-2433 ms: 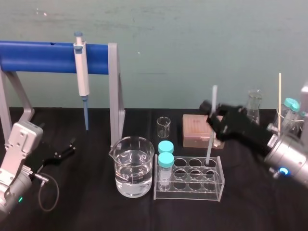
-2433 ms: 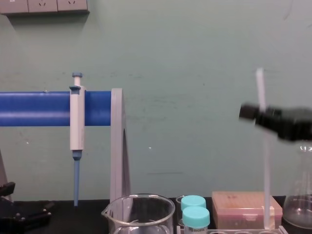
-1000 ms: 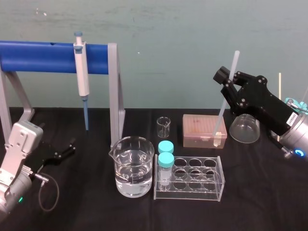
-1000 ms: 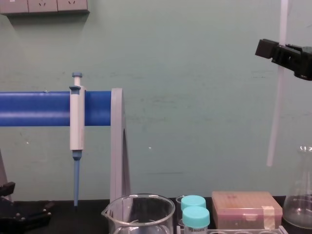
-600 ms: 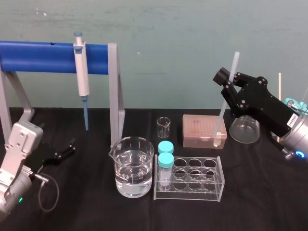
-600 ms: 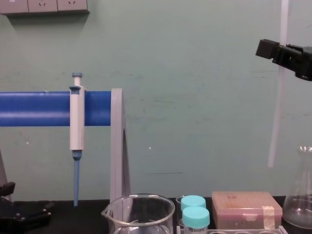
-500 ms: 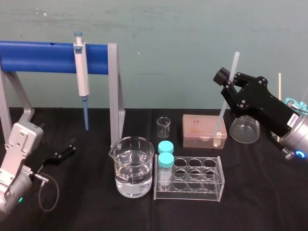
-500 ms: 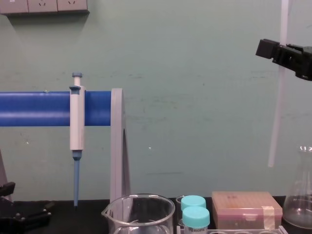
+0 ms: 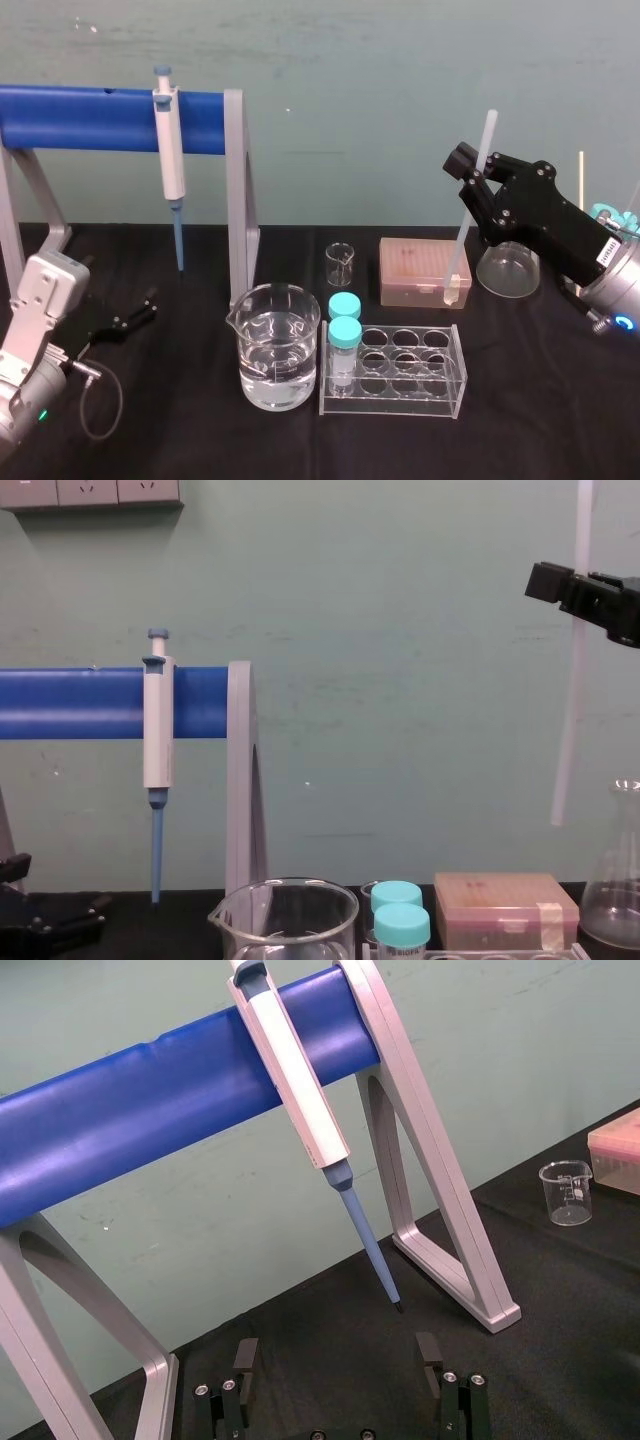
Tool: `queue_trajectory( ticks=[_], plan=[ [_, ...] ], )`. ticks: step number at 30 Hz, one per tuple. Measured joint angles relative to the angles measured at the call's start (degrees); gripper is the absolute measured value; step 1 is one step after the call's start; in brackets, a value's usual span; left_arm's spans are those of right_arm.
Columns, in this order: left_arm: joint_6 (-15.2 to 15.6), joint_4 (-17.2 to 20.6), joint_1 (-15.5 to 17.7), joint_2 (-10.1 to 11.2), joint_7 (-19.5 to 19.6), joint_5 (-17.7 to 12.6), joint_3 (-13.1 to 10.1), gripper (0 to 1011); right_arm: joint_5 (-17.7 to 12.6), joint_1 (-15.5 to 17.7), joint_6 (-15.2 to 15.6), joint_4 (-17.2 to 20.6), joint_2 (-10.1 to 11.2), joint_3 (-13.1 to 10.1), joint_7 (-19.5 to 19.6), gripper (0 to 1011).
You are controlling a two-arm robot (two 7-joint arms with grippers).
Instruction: Pick up the stirring rod with one hand, then place it down.
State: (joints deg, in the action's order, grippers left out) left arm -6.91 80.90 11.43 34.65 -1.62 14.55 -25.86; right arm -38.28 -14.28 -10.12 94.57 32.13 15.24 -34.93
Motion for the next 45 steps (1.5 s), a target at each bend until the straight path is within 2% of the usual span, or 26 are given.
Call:
queue_trajectory(
  ticks=[38, 45],
  plan=[
    [0.00, 0.00, 0.00, 0.00, 0.00, 0.00, 0.00, 1000, 0.28, -0.46, 0.27, -1.14, -0.28, 0.44, -0.10, 65],
    [0.00, 0.00, 0.00, 0.00, 0.00, 0.00, 0.00, 1000, 2.08, -0.22, 0.95, -2.23, -0.16, -0.06, 2.40, 65]
  ],
)
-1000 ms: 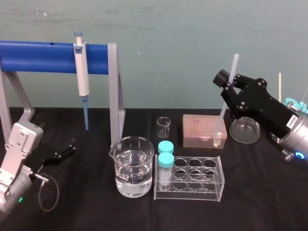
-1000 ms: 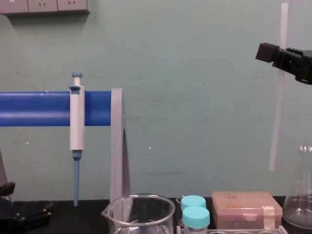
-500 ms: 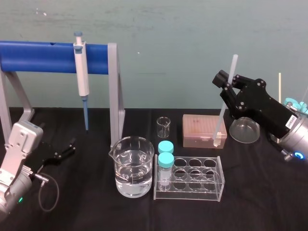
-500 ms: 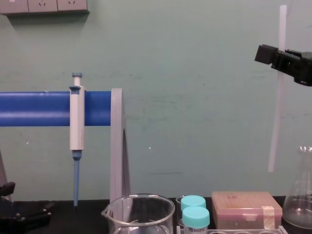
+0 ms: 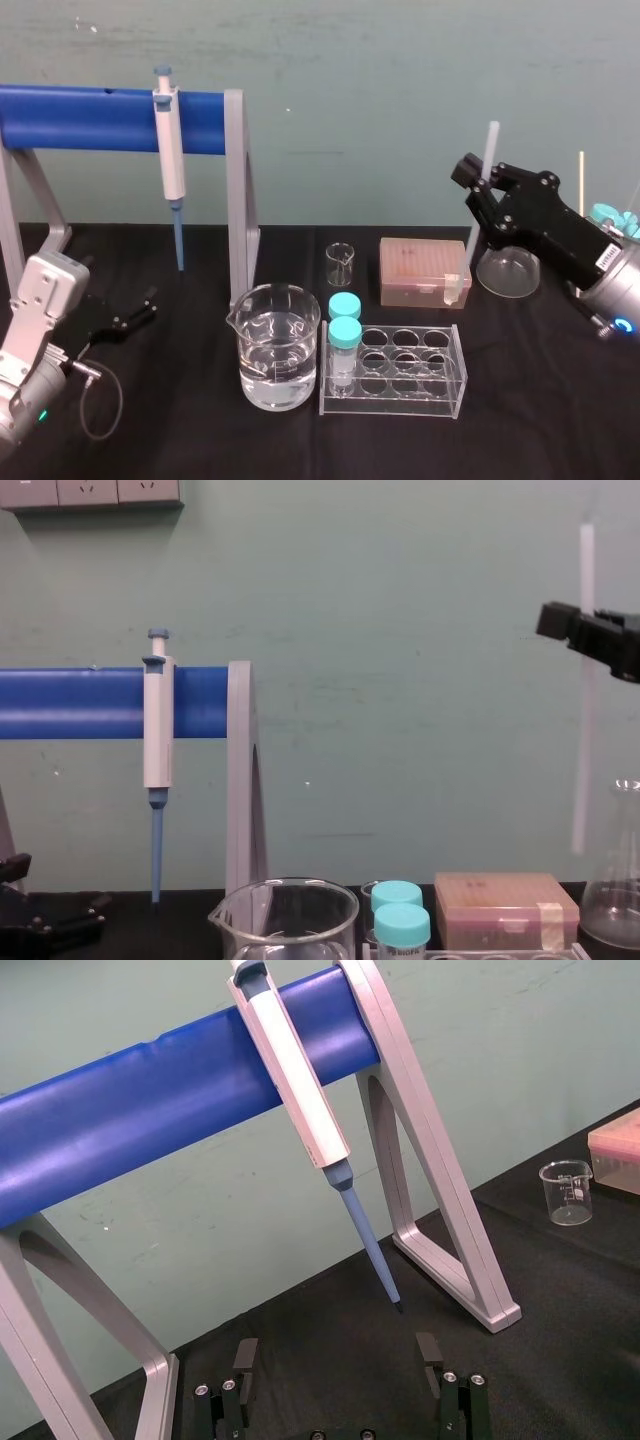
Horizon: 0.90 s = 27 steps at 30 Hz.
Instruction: Pick up the stirring rod with one hand, then place it down.
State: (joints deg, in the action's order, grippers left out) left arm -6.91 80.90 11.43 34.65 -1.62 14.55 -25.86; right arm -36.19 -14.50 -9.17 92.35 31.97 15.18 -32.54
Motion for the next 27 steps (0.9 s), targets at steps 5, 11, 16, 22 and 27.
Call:
queue_trajectory(
  ticks=[5, 11, 16, 22, 27],
  plan=[
    [0.00, 0.00, 0.00, 0.00, 0.00, 0.00, 0.00, 1000, -0.42, 0.91, 1.00, -0.22, 0.45, -0.47, -0.02, 65],
    [0.00, 0.00, 0.00, 0.00, 0.00, 0.00, 0.00, 1000, -1.84, 2.24, 1.38, -1.21, 1.40, 0.33, -3.10, 65],
    [0.00, 0.00, 0.00, 0.00, 0.00, 0.00, 0.00, 1000, -2.31, 2.79, 1.71, -2.40, 1.69, 0.93, -3.89, 65],
    [0.00, 0.00, 0.00, 0.00, 0.00, 0.00, 0.00, 1000, -3.76, 2.83, 0.67, -4.58, 1.10, 1.77, -6.08, 65],
    [0.00, 0.00, 0.00, 0.00, 0.00, 0.00, 0.00, 1000, -4.60, 2.51, -0.69, -5.93, 0.45, 2.31, -7.56, 65]
  ],
)
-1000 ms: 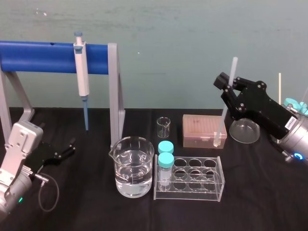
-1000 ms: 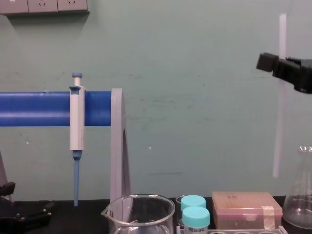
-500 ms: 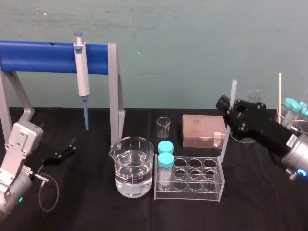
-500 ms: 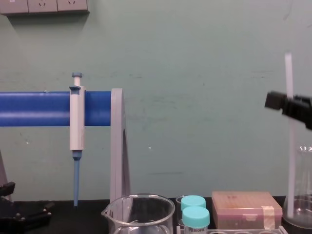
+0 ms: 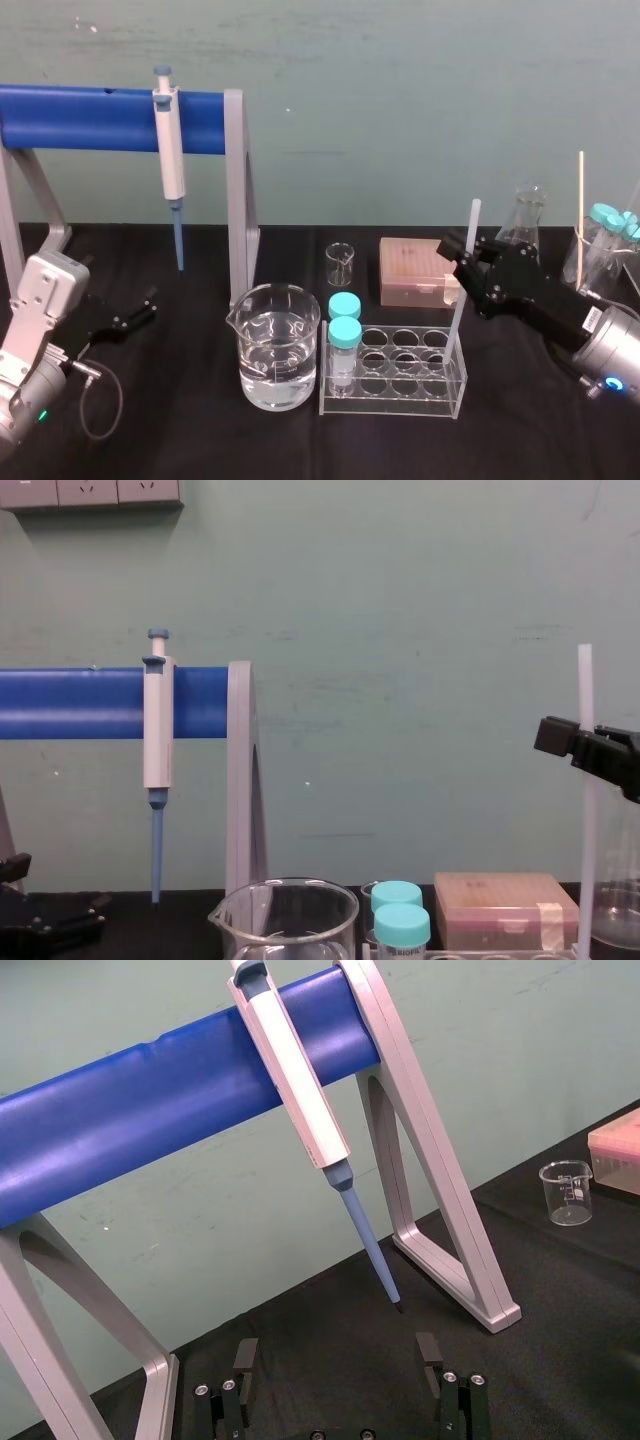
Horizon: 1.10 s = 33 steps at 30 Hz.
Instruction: Pick up the stirring rod with one hand, then place it down.
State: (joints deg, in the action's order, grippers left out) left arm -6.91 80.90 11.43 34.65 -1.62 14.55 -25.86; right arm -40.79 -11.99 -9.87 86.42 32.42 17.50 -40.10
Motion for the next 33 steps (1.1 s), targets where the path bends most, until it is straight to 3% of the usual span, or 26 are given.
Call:
queue_trajectory(
  ticks=[12, 33],
  plan=[
    [0.00, 0.00, 0.00, 0.00, 0.00, 0.00, 0.00, 1000, 2.63, -1.64, -2.32, -3.49, -1.34, 1.55, -0.04, 65],
    [0.00, 0.00, 0.00, 0.00, 0.00, 0.00, 0.00, 1000, 4.86, -2.35, -1.91, -8.30, -3.44, 3.01, 0.73, 65]
  ],
)
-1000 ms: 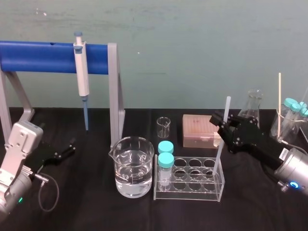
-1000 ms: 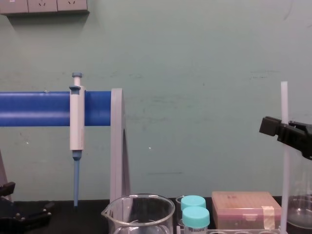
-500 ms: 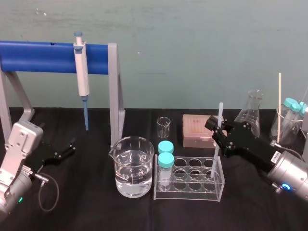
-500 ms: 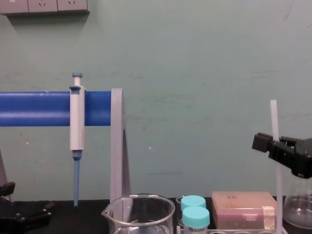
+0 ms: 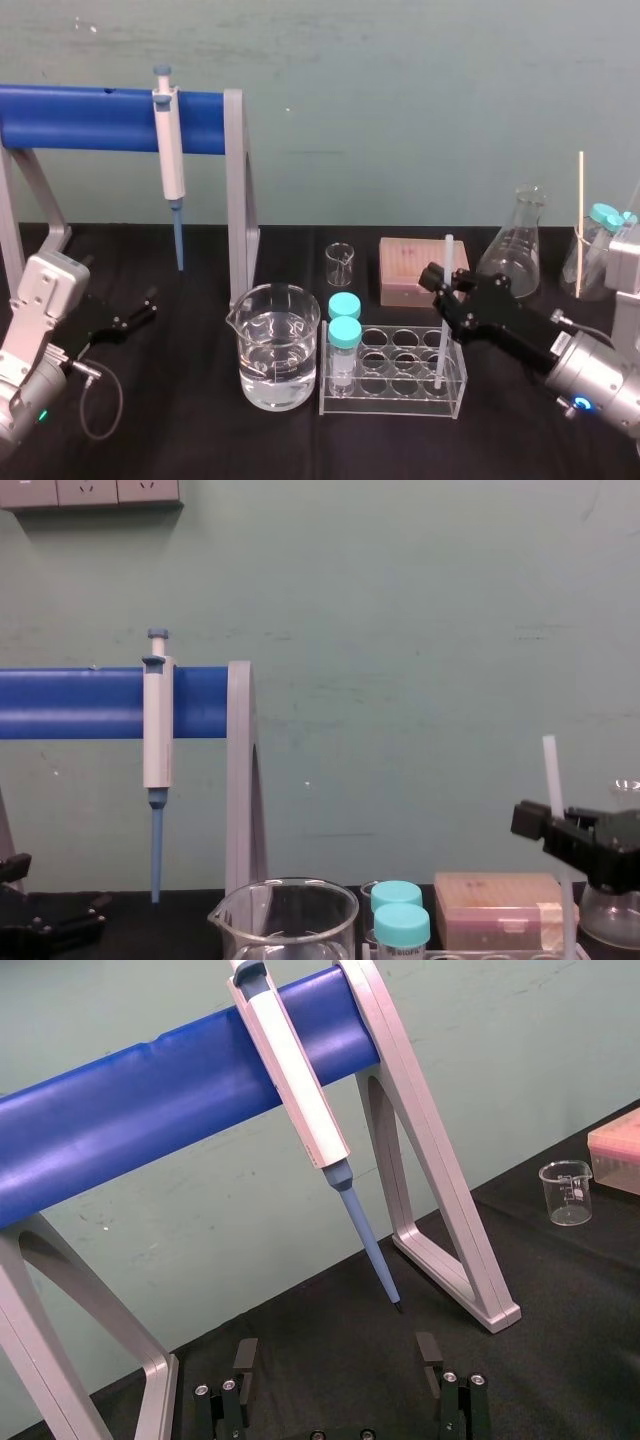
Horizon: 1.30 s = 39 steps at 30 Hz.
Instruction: Pick up the stirring rod with one hand, then place it down.
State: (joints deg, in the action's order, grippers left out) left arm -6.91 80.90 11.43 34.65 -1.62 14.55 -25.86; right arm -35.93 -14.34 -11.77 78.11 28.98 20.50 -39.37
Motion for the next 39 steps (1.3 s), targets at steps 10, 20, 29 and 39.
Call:
queue_trajectory(
  ticks=[10, 20, 29, 39],
  plan=[
    [0.00, 0.00, 0.00, 0.00, 0.00, 0.00, 0.00, 1000, 1.41, 0.77, -1.85, -0.94, -0.32, 0.37, -0.53, 65],
    [0.00, 0.00, 0.00, 0.00, 0.00, 0.00, 0.00, 1000, 2.25, 0.89, -4.24, -2.30, -0.74, 0.33, -1.89, 65],
    [0.00, 0.00, 0.00, 0.00, 0.00, 0.00, 0.00, 1000, 3.25, 0.72, -4.74, -3.35, -0.95, 0.22, -1.99, 65],
    [0.00, 0.00, 0.00, 0.00, 0.00, 0.00, 0.00, 1000, 4.12, 0.67, -4.77, -3.72, -1.19, 0.16, -1.92, 65]
  ],
)
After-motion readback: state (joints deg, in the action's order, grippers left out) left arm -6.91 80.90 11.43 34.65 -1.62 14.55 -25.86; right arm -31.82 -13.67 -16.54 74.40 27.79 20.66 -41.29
